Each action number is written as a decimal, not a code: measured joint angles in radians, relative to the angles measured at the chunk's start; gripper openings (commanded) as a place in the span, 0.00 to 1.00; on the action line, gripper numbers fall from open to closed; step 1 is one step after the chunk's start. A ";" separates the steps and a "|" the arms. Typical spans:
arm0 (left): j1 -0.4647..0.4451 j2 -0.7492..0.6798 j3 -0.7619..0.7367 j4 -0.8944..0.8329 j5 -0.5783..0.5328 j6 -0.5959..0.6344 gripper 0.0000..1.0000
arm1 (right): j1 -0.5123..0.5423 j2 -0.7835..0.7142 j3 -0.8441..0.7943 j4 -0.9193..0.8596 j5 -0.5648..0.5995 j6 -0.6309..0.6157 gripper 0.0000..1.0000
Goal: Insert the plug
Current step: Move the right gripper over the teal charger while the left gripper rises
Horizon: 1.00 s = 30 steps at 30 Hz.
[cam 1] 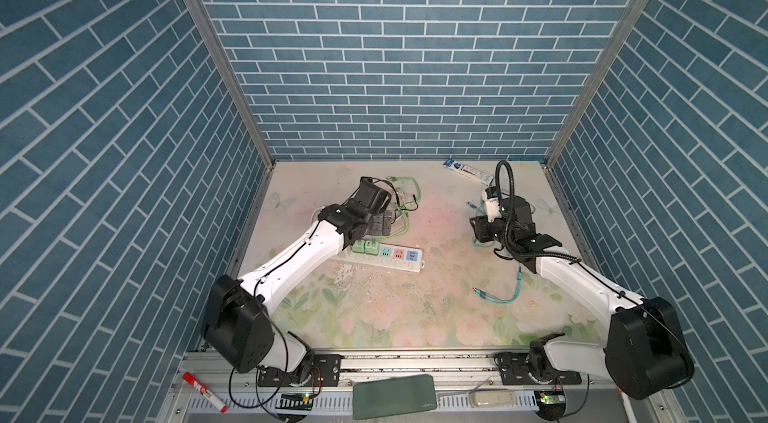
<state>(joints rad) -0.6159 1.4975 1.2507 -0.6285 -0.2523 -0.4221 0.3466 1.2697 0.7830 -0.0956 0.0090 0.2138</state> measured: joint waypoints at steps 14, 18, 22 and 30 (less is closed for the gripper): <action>-0.166 0.246 0.189 0.028 0.056 0.015 0.99 | -0.236 0.193 0.156 -0.294 0.145 0.203 0.57; -0.169 0.246 0.188 0.031 0.069 0.015 1.00 | -0.238 0.292 0.200 -0.303 0.110 0.225 0.63; -0.169 0.237 0.156 0.041 0.070 0.015 1.00 | -0.238 0.373 0.235 -0.299 0.055 0.241 0.61; -0.169 0.142 0.028 0.054 0.044 0.014 1.00 | -0.241 0.482 0.291 -0.285 0.016 0.278 0.60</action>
<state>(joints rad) -0.7853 1.6390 1.2785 -0.5743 -0.2081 -0.4084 0.1059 1.7515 1.0740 -0.3805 0.0250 0.4923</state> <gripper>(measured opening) 0.995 0.607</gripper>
